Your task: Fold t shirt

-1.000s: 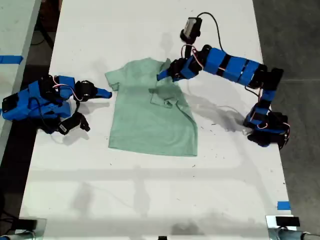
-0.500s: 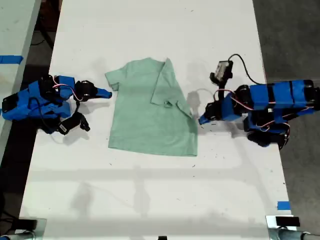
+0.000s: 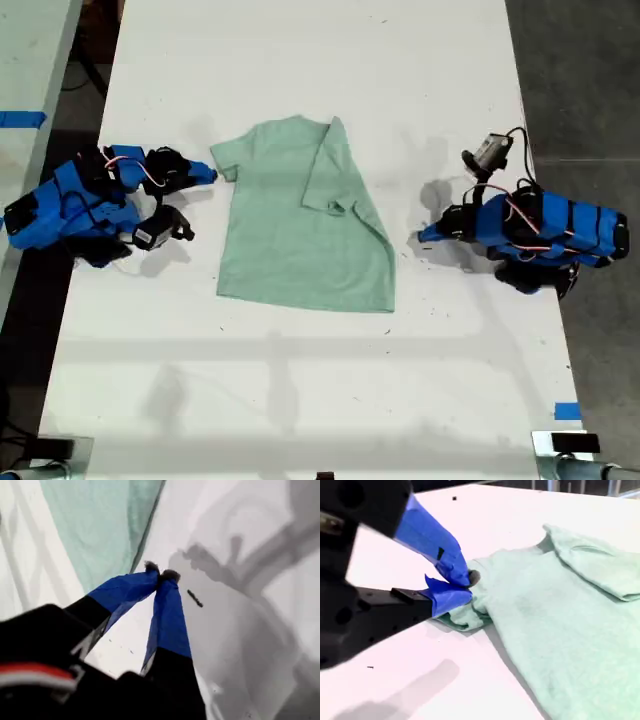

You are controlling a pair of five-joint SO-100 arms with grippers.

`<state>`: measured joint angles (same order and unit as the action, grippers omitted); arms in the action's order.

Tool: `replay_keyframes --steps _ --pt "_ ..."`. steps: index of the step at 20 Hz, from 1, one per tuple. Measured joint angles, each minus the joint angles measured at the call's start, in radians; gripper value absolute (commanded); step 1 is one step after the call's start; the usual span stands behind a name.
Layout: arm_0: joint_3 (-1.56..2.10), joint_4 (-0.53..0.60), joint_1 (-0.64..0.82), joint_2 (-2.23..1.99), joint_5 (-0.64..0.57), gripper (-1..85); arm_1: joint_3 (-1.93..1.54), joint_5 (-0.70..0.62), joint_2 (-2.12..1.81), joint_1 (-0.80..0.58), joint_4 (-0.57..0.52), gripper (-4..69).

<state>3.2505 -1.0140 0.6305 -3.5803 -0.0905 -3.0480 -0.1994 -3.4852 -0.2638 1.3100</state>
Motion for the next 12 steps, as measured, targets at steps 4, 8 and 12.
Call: replay_keyframes --steps 4,8,12 --pt "0.000 0.000 0.041 0.000 0.044 -0.3 0.000 -0.077 -0.003 -0.015 0.014 1.3" --pt "0.000 0.000 0.087 0.000 0.054 -0.3 0.000 -0.121 -0.003 -0.012 0.025 0.8" --pt "0.000 0.003 0.189 0.000 0.054 -0.3 0.000 -0.094 -0.009 -0.179 0.061 0.8"
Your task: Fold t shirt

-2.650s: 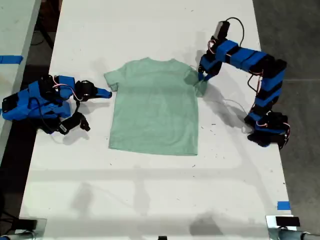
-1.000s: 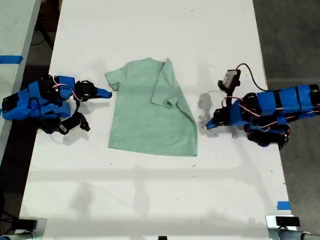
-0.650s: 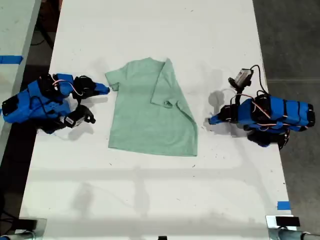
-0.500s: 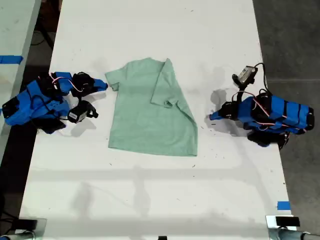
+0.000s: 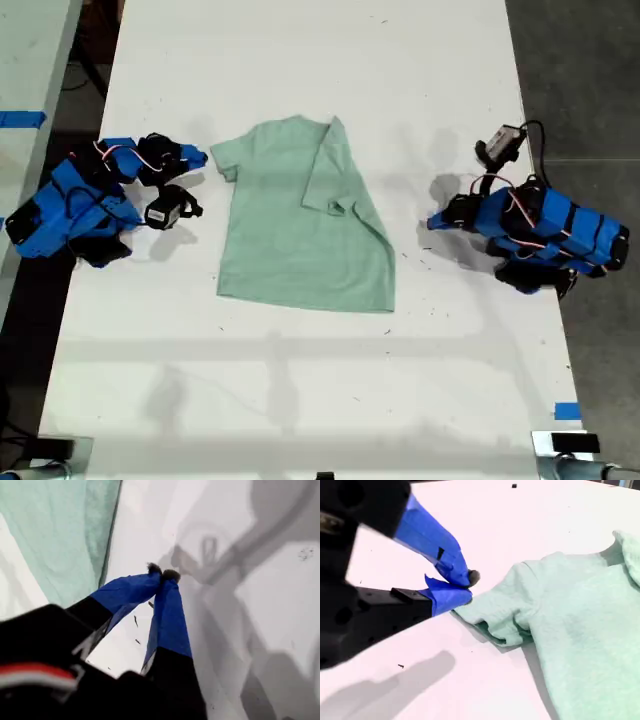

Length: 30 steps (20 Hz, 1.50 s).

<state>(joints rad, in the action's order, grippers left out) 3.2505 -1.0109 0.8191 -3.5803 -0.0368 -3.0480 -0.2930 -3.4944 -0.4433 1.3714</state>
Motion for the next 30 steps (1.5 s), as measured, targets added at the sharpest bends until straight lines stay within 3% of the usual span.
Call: replay_keyframes --steps 3,6,30 --pt "0.000 0.020 -0.064 0.000 0.000 -0.3 0.000 0.002 0.000 0.015 -0.037 0.8" --pt "0.000 0.023 -0.077 0.000 0.000 -0.3 0.000 0.023 0.000 0.117 -0.051 0.8" --pt "0.000 0.034 -0.120 0.000 -0.034 -0.3 0.000 0.061 0.000 0.117 -0.038 -1.7"
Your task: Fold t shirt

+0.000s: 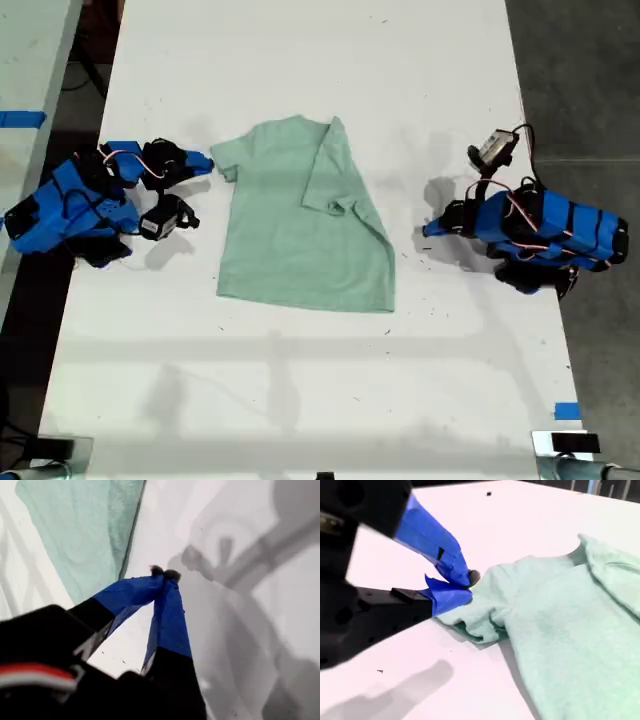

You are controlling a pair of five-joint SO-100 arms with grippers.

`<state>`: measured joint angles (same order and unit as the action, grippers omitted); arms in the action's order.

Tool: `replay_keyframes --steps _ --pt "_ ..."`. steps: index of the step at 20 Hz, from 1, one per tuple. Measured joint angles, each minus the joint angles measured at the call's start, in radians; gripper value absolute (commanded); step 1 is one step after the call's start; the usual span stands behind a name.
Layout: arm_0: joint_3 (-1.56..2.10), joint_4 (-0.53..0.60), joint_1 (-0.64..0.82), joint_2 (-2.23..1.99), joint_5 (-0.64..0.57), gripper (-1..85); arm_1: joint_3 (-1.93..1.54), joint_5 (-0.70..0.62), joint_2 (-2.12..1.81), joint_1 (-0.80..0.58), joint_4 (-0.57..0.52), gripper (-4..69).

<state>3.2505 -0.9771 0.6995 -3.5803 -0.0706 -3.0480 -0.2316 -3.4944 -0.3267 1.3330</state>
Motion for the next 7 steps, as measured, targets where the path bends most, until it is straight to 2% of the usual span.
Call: replay_keyframes --steps 2,7 --pt "0.000 0.017 -0.064 0.000 -0.035 -0.3 0.000 0.000 0.000 0.000 0.000 -1.7" --pt "0.000 0.034 -0.080 0.000 -0.038 -0.3 0.000 0.003 0.000 -0.002 0.000 -1.6"
